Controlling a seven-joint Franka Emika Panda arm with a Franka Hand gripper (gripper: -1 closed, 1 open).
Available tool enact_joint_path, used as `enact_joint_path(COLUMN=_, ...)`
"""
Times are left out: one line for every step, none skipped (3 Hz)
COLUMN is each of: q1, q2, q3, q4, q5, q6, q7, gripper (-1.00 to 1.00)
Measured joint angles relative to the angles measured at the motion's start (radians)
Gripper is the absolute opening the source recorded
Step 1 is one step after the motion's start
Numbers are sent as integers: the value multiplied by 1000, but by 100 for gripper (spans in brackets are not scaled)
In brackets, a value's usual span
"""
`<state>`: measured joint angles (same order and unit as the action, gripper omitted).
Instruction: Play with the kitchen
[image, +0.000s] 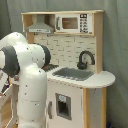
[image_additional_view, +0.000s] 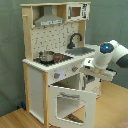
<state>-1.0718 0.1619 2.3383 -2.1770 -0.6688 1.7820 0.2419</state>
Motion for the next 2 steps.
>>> enact_joint_path(q1=0, q2=-54, q3=-6, q4=59, q5=-56, q6=22, q7=-40, gripper=100)
enact_joint_path(q1=0, q2=-101, q3=-6, q4=86, q5=-159, q6=28, q7=-53, gripper=100)
